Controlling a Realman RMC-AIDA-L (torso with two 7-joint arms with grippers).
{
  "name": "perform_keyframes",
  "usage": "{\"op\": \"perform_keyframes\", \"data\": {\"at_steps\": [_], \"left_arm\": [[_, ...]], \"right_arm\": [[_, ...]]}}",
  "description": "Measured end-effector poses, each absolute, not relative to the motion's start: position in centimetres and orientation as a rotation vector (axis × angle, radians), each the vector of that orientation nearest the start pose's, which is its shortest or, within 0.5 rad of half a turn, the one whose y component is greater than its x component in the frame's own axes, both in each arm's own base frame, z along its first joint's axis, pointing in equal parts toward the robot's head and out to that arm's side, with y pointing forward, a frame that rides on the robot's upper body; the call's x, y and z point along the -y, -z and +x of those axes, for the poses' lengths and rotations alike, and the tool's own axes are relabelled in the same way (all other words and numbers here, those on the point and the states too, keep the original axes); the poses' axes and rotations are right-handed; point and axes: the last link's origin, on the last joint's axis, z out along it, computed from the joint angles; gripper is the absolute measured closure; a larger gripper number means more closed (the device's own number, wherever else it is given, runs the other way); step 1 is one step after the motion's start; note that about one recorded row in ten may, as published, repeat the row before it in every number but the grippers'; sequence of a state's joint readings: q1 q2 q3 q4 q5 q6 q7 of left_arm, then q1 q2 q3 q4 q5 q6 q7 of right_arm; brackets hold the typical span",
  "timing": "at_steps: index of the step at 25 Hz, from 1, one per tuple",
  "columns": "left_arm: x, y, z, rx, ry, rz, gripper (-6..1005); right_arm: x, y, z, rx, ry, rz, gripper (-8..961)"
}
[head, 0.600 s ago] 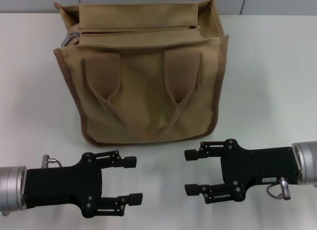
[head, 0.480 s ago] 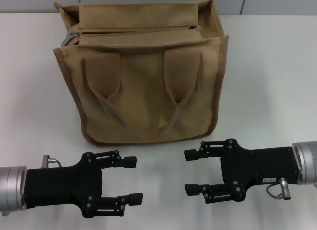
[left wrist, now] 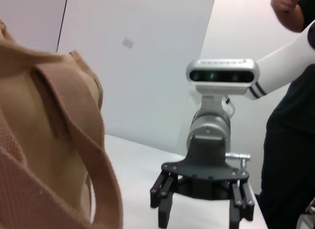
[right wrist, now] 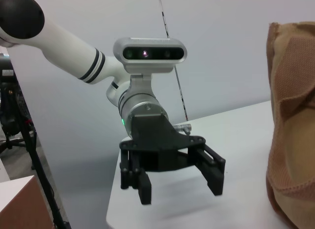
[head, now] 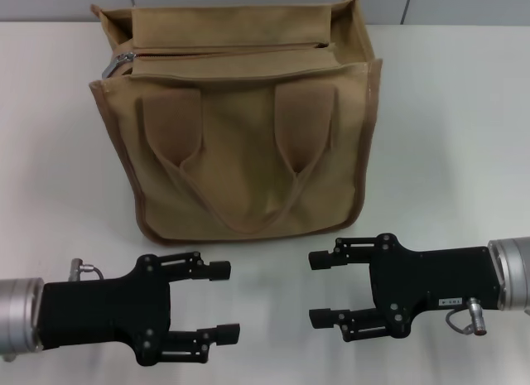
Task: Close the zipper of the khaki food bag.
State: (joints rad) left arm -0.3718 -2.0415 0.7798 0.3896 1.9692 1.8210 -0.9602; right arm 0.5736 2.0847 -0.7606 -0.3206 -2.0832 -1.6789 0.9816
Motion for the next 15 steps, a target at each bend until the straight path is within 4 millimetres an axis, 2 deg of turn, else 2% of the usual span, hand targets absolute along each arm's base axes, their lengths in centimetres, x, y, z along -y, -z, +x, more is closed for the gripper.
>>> {"op": "perform_keyframes", "data": {"at_steps": [4, 7, 8, 9, 10, 15], "left_arm": [[-22.6, 1.5, -28.2, 0.392, 1.141, -2.852, 222], [-23.4, 0.0, -27.3, 0.332, 1.292, -2.699, 222], [-23.9, -0.5, -27.1, 0.318, 1.33, -2.623, 222], [-24.8, -1.6, -26.8, 0.296, 1.397, -2.453, 222], [-24.8, -1.6, -26.8, 0.296, 1.397, -2.453, 222], [-26.5, -4.7, -27.4, 0.255, 1.479, -2.024, 222]], "right_arm": [[-26.7, 6.5, 25.5, -0.333, -0.846, -3.052, 221], [-26.7, 6.5, 25.5, -0.334, -0.848, -3.049, 221], [-26.7, 6.5, 25.5, -0.334, -0.848, -3.049, 221], [-26.8, 6.5, 25.5, -0.334, -0.848, -3.049, 221], [-26.8, 6.5, 25.5, -0.334, -0.848, -3.049, 221], [-26.8, 6.5, 25.5, -0.335, -0.848, -3.047, 221]]}}
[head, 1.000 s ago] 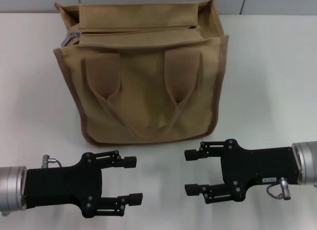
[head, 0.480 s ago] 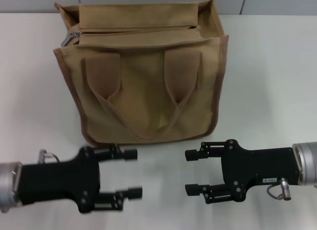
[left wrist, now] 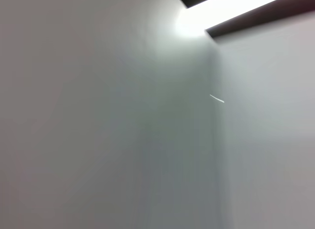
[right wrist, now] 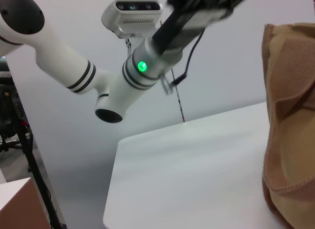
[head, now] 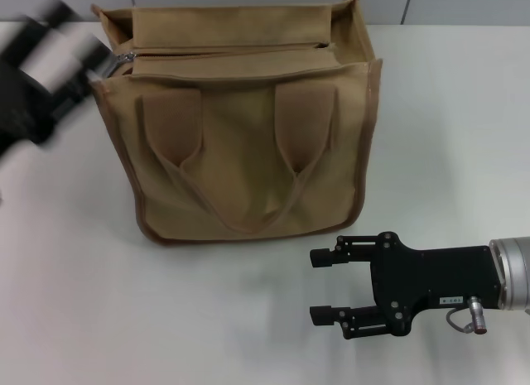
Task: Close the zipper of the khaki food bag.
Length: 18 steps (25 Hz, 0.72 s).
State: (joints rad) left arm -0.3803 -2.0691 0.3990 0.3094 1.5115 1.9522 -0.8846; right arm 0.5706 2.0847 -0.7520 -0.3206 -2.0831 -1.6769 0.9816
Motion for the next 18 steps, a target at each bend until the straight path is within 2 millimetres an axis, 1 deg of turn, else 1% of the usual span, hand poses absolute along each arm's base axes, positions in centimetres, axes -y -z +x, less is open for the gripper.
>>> {"op": "perform_keyframes", "data": {"at_steps": [1, 3, 5, 8, 9, 12, 15, 18], "left_arm": [[-26.9, -5.4, -27.9, 0.268, 1.464, -1.946, 222], [-27.5, -6.1, -28.8, 0.303, 1.42, -1.875, 222], [-28.2, -6.5, -29.8, 0.347, 1.349, -1.841, 223], [-29.1, -6.7, -31.7, 0.419, 1.199, -1.835, 223], [-29.2, -6.6, -32.3, 0.439, 1.144, -1.85, 223], [-29.2, -6.1, -33.2, 0.443, 1.037, -1.916, 223], [-28.7, -5.3, -33.6, 0.409, 0.959, -1.998, 223], [-28.3, -4.6, -33.6, 0.391, 0.925, -2.073, 223]], "right_arm": [[-26.8, 6.5, 25.5, -0.335, -0.848, -3.046, 221], [-26.8, 6.5, 25.5, -0.335, -0.848, -3.045, 221], [-26.8, 6.5, 25.5, -0.336, -0.849, -3.044, 221], [-26.8, 6.4, 25.6, -0.337, -0.848, -3.044, 221], [-26.8, 6.4, 25.6, -0.337, -0.847, -3.044, 221], [-26.8, 6.4, 25.6, -0.336, -0.846, -3.043, 221], [-26.8, 6.3, 25.6, -0.334, -0.844, -3.043, 221], [-26.9, 6.3, 25.6, -0.333, -0.841, -3.042, 221]]}}
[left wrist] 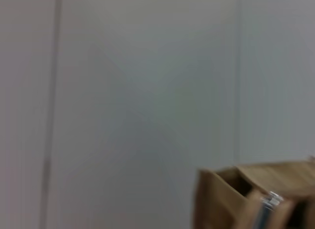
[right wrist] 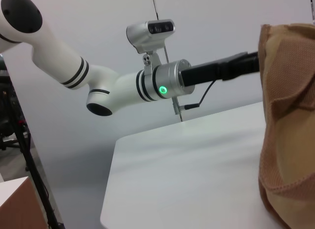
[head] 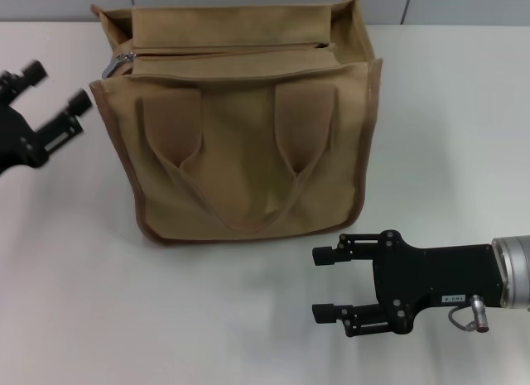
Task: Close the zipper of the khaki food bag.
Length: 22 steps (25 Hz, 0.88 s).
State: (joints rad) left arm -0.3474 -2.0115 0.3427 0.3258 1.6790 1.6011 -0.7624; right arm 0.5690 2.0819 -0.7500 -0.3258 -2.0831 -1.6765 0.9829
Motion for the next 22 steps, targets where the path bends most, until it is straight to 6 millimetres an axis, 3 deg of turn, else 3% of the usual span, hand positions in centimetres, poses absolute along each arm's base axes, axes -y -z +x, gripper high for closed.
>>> {"op": "perform_keyframes", "data": {"at_steps": [7, 15, 22], "left_arm": [[-28.8, -3.6, -32.6, 0.338, 0.905, -2.165, 223], [-30.9, -1.9, -31.6, 0.258, 0.816, -2.151, 224], [-30.9, -2.9, -31.9, 0.237, 0.811, -2.132, 224]], "right_arm": [[-27.0, 6.2, 25.6, -0.33, -0.837, -3.041, 222], [-27.1, 6.2, 25.5, -0.323, -0.835, -3.042, 222], [-27.2, 6.2, 25.4, -0.323, -0.835, -3.043, 222]]}}
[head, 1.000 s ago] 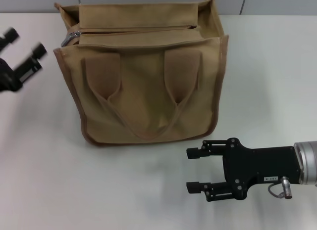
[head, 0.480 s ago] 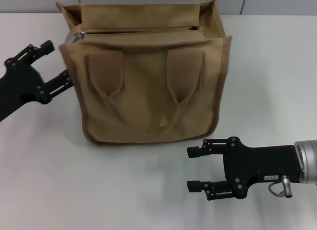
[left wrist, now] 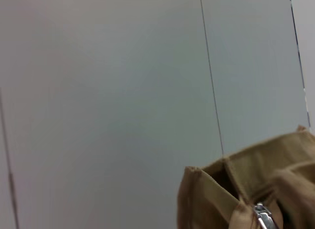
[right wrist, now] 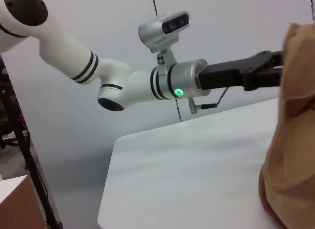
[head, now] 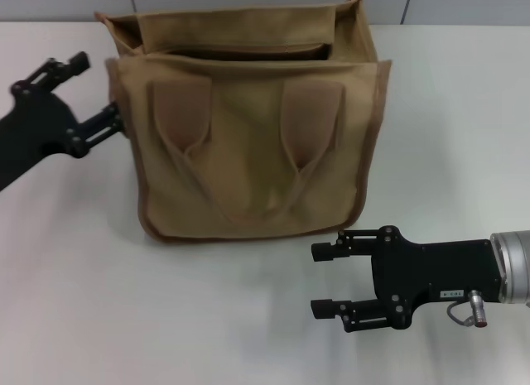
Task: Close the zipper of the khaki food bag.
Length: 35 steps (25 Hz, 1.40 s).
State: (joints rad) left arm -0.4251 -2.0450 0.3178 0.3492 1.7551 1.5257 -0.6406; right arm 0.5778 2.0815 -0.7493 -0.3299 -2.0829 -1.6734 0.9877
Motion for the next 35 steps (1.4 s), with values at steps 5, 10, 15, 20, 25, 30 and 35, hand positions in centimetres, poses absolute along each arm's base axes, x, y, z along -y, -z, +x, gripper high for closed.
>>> {"op": "perform_keyframes", "data": {"at_steps": [5, 10, 15, 20, 25, 30, 35], "left_arm": [[-29.6, -4.4, -32.9, 0.222, 0.817, -2.127, 224], [-29.7, -4.6, -33.9, 0.242, 0.751, -2.087, 225], [-31.0, -3.3, -33.3, 0.201, 0.688, -2.092, 225], [-32.0, -2.7, -32.5, 0.18, 0.677, -2.095, 225], [-31.9, -3.8, -32.8, 0.153, 0.685, -1.961, 225], [-31.1, -4.5, -33.0, 0.136, 0.713, -1.892, 225], [-31.0, -3.8, -32.8, 0.121, 0.716, -1.901, 226]], "right_arm": [[-27.3, 6.2, 25.4, -0.326, -0.838, -3.04, 222], [-27.3, 6.2, 25.3, -0.323, -0.839, -3.041, 222], [-27.4, 6.2, 25.2, -0.321, -0.841, -3.04, 222], [-27.4, 6.2, 25.2, -0.321, -0.841, -3.04, 223], [-27.4, 6.2, 25.2, -0.321, -0.842, -3.039, 223], [-27.5, 6.2, 25.1, -0.322, -0.853, -3.031, 223], [-27.5, 6.2, 25.1, -0.322, -0.856, -3.028, 223]]}}
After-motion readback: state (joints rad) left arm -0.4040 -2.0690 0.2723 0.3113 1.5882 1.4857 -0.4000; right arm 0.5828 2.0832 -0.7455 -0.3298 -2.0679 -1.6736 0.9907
